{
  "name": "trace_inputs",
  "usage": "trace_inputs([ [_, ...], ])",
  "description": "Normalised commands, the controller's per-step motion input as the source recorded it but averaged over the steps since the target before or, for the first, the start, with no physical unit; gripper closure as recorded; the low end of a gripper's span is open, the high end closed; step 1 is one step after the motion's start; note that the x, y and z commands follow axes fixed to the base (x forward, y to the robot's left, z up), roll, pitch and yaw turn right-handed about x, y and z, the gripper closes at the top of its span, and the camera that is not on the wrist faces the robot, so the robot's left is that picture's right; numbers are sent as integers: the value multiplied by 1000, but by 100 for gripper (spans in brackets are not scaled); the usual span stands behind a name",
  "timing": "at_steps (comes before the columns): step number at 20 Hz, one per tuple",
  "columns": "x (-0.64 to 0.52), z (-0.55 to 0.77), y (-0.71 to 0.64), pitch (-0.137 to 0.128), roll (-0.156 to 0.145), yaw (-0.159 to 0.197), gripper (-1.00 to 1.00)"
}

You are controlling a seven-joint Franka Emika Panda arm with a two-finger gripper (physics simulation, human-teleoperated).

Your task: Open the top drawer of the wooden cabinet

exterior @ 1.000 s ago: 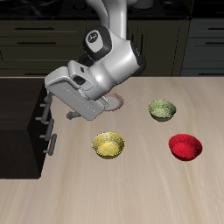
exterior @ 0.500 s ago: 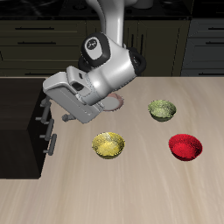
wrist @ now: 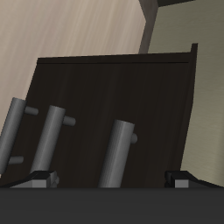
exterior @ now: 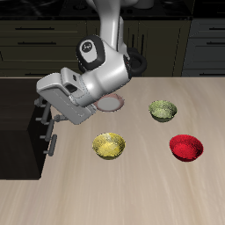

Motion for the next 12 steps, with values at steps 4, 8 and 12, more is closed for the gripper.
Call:
trace_inputs([
  [4, -27, 186, -70, -19, -26, -20, -100],
  [8, 24, 521, -44, -90, -26, 27, -100],
  [12, 15, 54, -12, 0, 13, -11, -100],
])
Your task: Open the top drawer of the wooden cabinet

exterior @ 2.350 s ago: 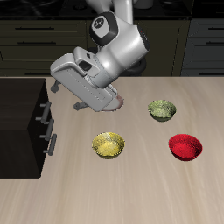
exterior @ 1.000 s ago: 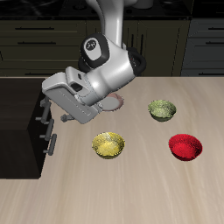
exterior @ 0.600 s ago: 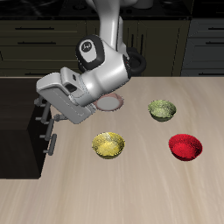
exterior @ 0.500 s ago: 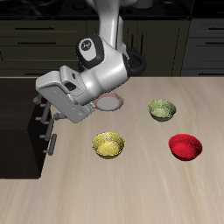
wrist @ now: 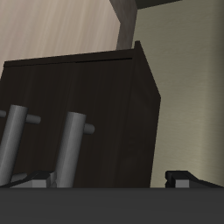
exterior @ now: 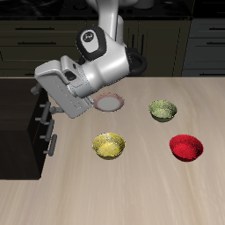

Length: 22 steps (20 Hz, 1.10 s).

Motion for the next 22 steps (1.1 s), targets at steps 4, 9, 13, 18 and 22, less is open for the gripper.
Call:
trace_inputs([
  [4, 63, -223, -107, 43, -15, 6, -100],
  [9, 14, 64, 286, -33, 79, -1, -100],
  [13, 66, -48, 220, 12, 38, 9, -100],
  [18, 99, -316, -173, 55, -31, 23, -100],
  [22, 22, -254, -77, 27, -9, 33, -100],
])
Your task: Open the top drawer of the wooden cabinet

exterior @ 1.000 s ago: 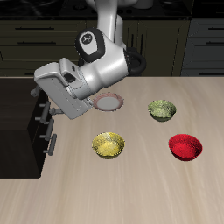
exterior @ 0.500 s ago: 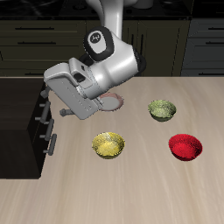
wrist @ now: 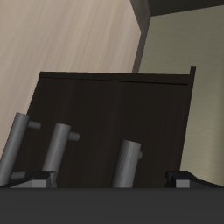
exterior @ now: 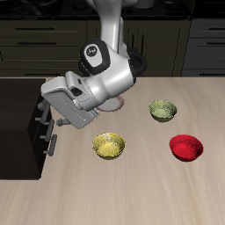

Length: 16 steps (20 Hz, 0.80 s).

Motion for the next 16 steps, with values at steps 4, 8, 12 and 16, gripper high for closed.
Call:
trace_inputs([
  [4, -38, -227, 9, 33, -9, 12, -100],
  [8, -78, -229, -92, 38, -33, 1, -100],
  [12, -168, -315, -276, 69, -64, 7, -100],
  [16, -169, -27, -216, 2, -26, -8, -100],
])
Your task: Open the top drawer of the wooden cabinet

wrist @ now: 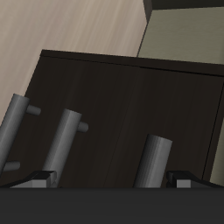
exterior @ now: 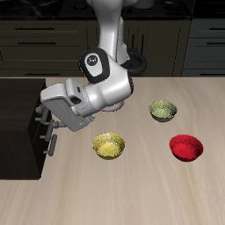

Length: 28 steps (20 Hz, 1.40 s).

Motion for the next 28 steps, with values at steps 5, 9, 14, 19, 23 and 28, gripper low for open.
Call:
trace_inputs([
  [5, -196, 185, -272, -31, -47, -5, -100],
  [9, -85, -141, -143, 26, -16, -5, -100],
  [14, 20, -72, -73, 12, -8, 1, -100],
  [19, 13, -66, -70, 16, -11, -7, -100],
  [23, -66, -7, -96, 8, -17, -2, -100],
  [28, -41, -29, -86, 17, -12, 1, -100],
])
